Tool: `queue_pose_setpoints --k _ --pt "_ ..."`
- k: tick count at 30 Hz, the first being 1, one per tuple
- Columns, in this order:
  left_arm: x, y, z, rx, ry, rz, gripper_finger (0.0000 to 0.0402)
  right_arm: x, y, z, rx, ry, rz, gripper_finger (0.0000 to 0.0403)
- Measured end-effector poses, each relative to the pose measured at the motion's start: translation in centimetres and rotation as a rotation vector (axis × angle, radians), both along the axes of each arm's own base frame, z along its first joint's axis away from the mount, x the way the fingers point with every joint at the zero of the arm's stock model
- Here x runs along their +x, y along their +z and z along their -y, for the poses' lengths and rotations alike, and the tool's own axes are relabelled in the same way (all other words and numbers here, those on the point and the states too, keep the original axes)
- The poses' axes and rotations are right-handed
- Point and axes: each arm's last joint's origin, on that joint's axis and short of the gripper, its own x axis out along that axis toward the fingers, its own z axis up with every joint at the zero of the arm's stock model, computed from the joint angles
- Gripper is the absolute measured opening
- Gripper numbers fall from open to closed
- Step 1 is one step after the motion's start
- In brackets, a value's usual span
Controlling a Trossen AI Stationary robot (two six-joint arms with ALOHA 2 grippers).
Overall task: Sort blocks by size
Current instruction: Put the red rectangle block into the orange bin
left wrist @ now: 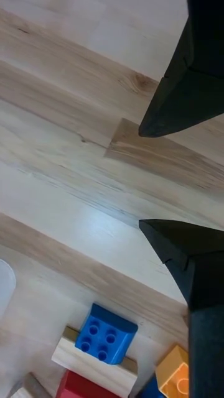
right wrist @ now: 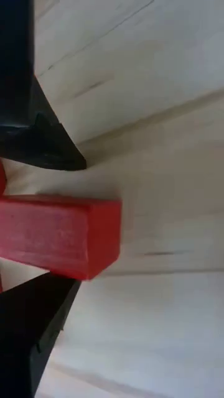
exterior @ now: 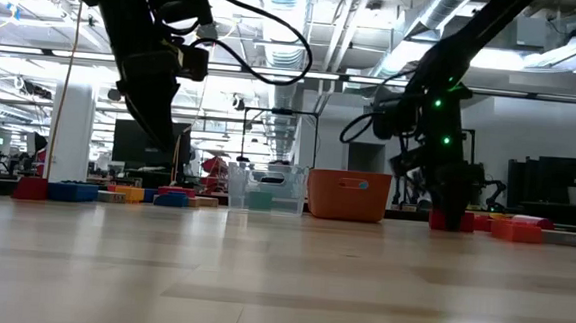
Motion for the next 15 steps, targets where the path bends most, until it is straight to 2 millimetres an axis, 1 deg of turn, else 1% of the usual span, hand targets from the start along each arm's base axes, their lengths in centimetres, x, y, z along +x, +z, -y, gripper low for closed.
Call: queue_pose_setpoints --k 3,5,11,15 --pt "-0.1 -0.1 0.0 -0.001 0.000 -0.012 0.0222 -0.1 -0.2 0.2 0.003 -0.001 -0.005 0.0275" --pt "-0.1 -0.1 0.0 -0.002 0.000 -0.014 0.0222 -0.2 0.1 0.3 -0.002 0.007 0.006 0.0254" --pt "-0.1 -0.1 0.0 -0.002 0.001 -0.014 0.0222 -0.7 1.9 0.1 -0.037 0.039 0.044 0.0154" --pt "-0.1 -0.1 0.0 -0.002 0.001 -0.014 0.0222 -1.2 3.4 -0.3 -0.054 0.055 0.073 0.0154"
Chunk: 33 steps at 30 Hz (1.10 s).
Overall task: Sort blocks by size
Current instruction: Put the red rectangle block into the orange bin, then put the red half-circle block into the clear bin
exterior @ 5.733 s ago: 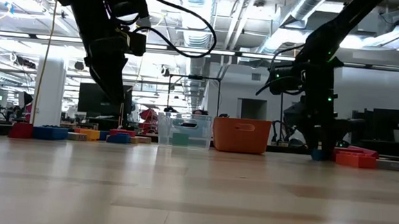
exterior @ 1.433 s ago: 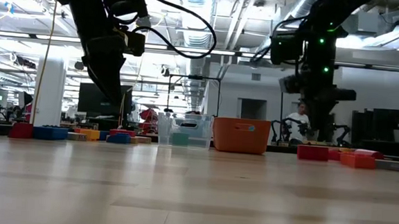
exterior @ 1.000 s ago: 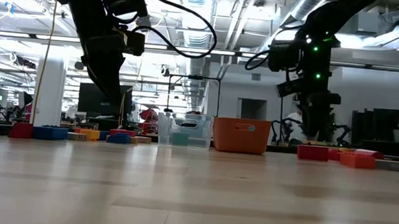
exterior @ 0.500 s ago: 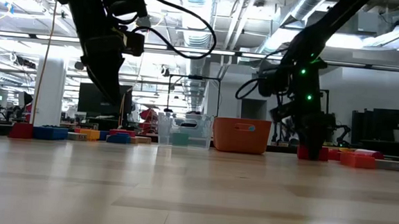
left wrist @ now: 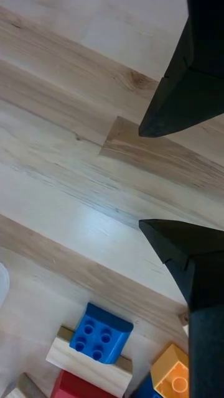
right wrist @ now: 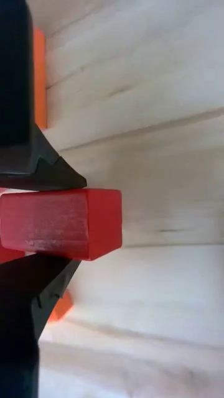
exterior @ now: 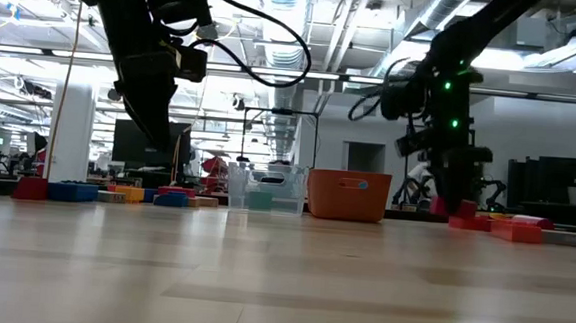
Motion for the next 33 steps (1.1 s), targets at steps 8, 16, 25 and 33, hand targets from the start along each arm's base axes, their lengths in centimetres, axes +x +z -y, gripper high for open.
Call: queue_pose_setpoints --k 8,16,25,33 --pt "0.3 0.1 0.0 0.014 -0.005 0.027 0.0222 0.7 4.1 0.4 -0.180 -0.062 0.328 0.0155" --pt "0.4 0.2 -0.1 0.021 -0.006 0.042 0.0222 2.9 7.9 0.7 -0.420 -0.097 0.697 0.0185" --pt "0.3 0.2 -0.1 0.022 -0.005 0.036 0.0222 4.1 6.6 -0.2 -0.307 -0.005 0.634 0.0134" --pt "-0.2 -0.1 0.1 0.001 0.014 -0.018 0.0222 0.0 5.4 -2.1 -0.089 -0.097 0.248 0.0167"
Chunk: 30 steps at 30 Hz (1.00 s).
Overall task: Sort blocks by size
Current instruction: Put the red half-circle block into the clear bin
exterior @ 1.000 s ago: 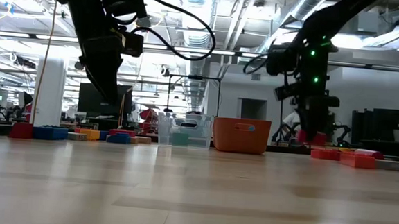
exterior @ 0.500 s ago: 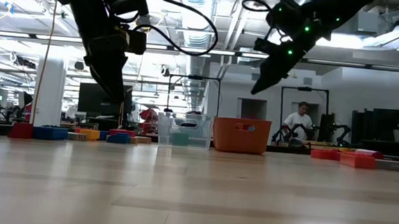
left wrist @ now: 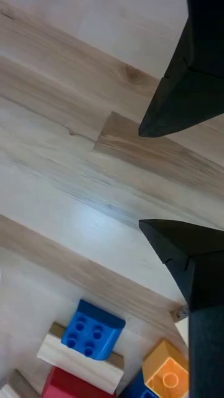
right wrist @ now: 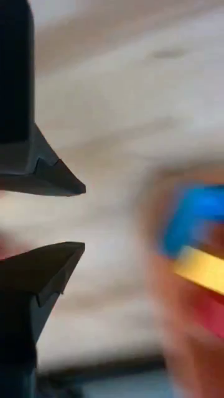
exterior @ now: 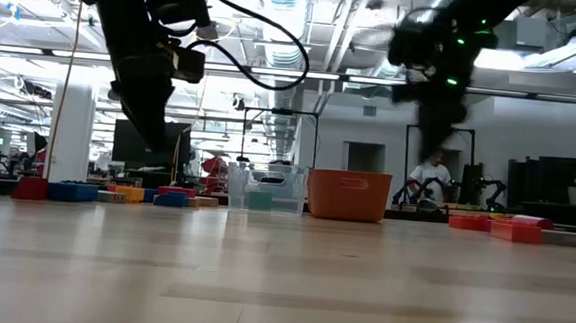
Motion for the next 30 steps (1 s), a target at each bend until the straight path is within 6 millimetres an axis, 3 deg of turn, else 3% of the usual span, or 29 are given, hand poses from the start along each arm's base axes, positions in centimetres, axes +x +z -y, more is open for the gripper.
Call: queue_pose_setpoints --k 7,12,17,23,30 --pt "0.3 0.1 0.0 0.003 -0.001 0.032 0.0222 -2.6 -2.8 -3.7 0.200 -0.037 -0.289 0.0228" --pt "0.3 0.1 0.0 0.003 0.000 0.033 0.0222 -2.6 -3.3 -5.2 0.112 -0.056 -0.357 0.0241" --pt "0.2 0.1 0.0 0.001 0.000 0.024 0.0222 -3.3 -4.0 -4.2 0.067 -0.101 -0.381 0.0242" --pt "0.2 0.1 0.0 0.000 0.000 0.020 0.0222 -4.7 -4.6 -1.6 0.100 -0.468 -0.298 0.0242" --pt "0.2 0.1 0.3 0.000 -0.010 0.020 0.0222 -5.8 -6.0 -1.9 0.178 -0.500 -0.182 0.0242"
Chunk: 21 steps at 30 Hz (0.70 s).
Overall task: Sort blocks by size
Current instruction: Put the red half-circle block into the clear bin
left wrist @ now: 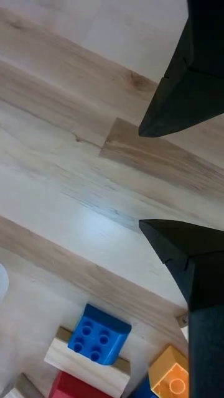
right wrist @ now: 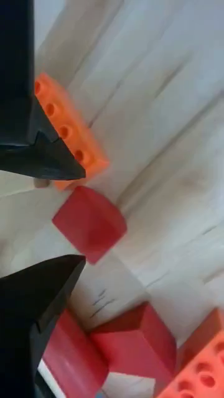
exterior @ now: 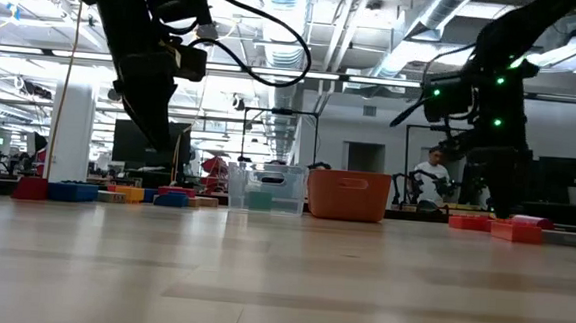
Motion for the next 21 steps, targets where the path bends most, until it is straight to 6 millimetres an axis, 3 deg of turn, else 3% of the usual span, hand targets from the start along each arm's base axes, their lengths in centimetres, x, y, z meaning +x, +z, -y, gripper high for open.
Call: queue_pose_setpoints --k 6,14,21 --pt "0.0 0.0 0.4 0.011 -0.043 -0.008 0.0222 -0.8 2.1 -0.5 -0.093 -0.087 0.179 0.0242" --pt "0.1 0.0 0.7 0.043 -0.121 -0.024 0.0222 -2.8 1.1 -1.6 -0.093 -0.280 0.216 0.0242" --pt "0.1 0.0 0.8 0.068 -0.176 -0.034 0.0222 -2.0 0.5 -1.9 -0.095 -0.346 0.229 0.0242"
